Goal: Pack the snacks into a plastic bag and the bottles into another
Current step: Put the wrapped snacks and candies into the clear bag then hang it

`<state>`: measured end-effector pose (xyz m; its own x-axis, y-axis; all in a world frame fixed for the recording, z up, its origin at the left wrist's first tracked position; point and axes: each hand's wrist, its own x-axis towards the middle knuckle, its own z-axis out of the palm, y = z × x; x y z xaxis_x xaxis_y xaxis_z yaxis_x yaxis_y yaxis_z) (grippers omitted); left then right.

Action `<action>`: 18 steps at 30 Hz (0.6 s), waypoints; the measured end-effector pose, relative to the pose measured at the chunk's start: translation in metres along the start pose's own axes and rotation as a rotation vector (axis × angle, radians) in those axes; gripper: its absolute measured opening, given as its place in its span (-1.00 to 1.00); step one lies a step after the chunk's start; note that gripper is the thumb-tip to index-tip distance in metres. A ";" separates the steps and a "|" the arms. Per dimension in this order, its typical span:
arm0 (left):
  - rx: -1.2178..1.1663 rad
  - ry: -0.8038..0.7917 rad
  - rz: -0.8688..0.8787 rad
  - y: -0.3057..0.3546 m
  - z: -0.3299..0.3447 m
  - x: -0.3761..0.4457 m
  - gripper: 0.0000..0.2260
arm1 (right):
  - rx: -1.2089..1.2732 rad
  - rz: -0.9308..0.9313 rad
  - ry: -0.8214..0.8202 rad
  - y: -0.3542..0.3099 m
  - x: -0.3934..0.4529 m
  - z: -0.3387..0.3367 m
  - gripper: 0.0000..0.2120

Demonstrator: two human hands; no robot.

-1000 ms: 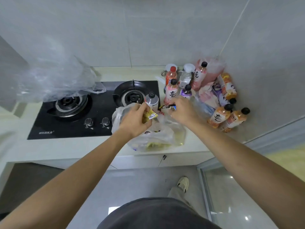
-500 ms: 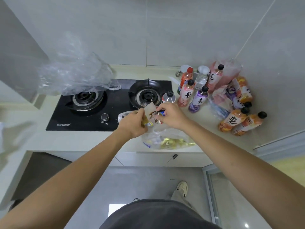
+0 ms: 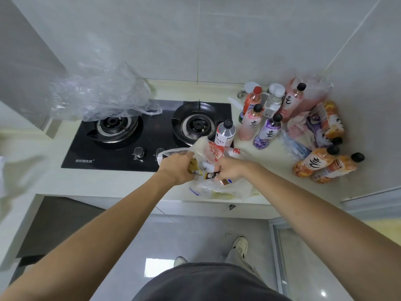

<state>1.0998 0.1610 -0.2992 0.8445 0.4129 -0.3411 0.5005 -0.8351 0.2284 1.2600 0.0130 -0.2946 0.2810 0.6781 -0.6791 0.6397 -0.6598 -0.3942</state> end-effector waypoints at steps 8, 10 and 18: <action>0.012 -0.013 0.103 0.021 -0.001 0.007 -0.35 | -0.024 -0.055 0.219 0.013 0.002 -0.005 -0.75; 0.018 -0.018 0.104 0.023 0.000 0.009 -0.33 | 0.151 -0.142 0.166 0.008 0.004 -0.001 -0.73; 0.063 -0.049 0.031 0.011 0.004 0.012 -0.12 | 0.207 -0.076 0.024 0.013 0.013 0.013 -0.88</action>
<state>1.1148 0.1549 -0.3043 0.8482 0.3696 -0.3794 0.4601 -0.8690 0.1821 1.2629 0.0088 -0.3171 0.2559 0.7343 -0.6288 0.4997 -0.6573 -0.5642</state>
